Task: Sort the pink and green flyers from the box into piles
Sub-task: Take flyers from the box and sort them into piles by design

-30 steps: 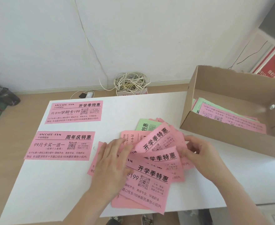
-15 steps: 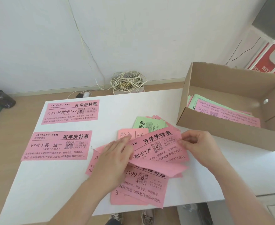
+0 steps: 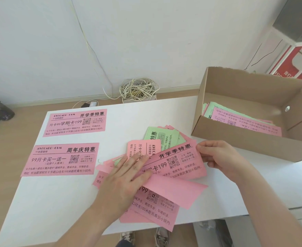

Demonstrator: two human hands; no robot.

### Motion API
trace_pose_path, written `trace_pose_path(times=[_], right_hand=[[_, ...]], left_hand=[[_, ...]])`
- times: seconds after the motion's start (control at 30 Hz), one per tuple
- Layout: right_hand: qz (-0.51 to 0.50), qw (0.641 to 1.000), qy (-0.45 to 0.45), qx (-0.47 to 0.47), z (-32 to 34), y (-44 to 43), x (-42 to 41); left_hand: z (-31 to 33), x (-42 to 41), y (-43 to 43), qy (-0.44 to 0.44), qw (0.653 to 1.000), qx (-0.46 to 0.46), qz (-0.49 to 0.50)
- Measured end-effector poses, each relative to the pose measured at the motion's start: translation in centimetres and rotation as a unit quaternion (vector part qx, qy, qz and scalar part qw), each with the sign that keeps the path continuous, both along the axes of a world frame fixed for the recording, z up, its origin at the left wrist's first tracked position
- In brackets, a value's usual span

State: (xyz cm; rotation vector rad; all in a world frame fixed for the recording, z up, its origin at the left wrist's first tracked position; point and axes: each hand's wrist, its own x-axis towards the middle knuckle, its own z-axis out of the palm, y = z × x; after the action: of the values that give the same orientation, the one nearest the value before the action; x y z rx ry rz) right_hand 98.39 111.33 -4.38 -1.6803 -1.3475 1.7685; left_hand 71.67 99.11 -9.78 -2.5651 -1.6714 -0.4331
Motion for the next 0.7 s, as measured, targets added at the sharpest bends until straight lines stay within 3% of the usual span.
trace_pose_path(times=[0.2,0.4,0.7], right_hand=[[0.036,0.993,-0.047,0.097,0.7,-0.5,-0.8],[0.021,0.981,-0.073,0.177,0.6,-0.8,-1.0],[0.164,0.977,-0.002,0.133,1.7,-1.6,-0.8]], left_hand=[[0.4,-0.1,0.4,0.007,0.998,-0.064,0.011],[1.0,0.6,0.3,-0.013,0.999,-0.038,-0.020],[2.7,1.1,3.1,-0.018,0.976,-0.193,0.101]])
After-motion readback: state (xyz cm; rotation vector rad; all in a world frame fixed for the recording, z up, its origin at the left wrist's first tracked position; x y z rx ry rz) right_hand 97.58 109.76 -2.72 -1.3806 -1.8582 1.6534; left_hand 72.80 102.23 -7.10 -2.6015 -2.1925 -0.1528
